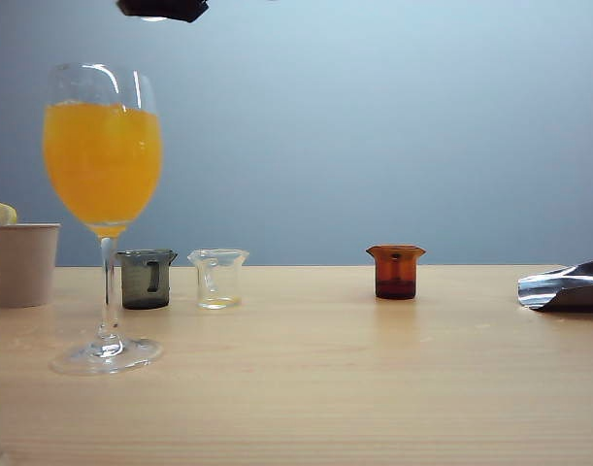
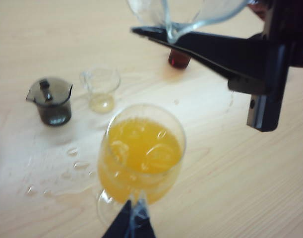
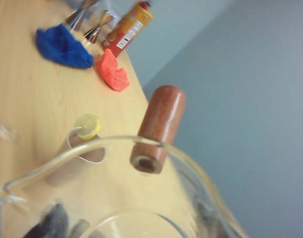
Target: Pick up the third measuring cup from the left, pour the pineapple juice inside into the goblet, and finally put the measuring cup back in its original place.
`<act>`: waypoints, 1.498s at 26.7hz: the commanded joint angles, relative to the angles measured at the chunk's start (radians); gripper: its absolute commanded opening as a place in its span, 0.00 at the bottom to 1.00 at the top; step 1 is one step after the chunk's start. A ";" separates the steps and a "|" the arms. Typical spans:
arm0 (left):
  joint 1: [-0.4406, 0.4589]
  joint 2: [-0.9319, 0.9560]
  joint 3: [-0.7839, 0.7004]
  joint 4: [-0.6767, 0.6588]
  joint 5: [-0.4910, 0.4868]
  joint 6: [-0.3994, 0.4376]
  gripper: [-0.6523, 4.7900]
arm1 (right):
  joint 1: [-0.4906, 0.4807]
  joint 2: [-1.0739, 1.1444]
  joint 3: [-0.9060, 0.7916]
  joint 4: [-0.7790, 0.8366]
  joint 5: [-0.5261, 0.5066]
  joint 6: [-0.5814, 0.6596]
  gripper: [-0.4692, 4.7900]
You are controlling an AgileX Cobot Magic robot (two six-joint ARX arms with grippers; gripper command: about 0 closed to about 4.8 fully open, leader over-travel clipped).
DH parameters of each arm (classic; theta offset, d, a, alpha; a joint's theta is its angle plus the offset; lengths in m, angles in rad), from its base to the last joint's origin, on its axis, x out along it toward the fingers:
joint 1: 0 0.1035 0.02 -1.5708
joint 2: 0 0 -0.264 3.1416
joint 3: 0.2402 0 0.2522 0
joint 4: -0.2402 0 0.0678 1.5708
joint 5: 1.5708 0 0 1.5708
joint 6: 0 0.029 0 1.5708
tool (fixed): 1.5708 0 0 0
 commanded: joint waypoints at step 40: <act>-0.001 0.028 -0.005 0.133 0.047 0.105 0.11 | -0.256 0.535 -0.111 0.555 0.292 0.900 0.31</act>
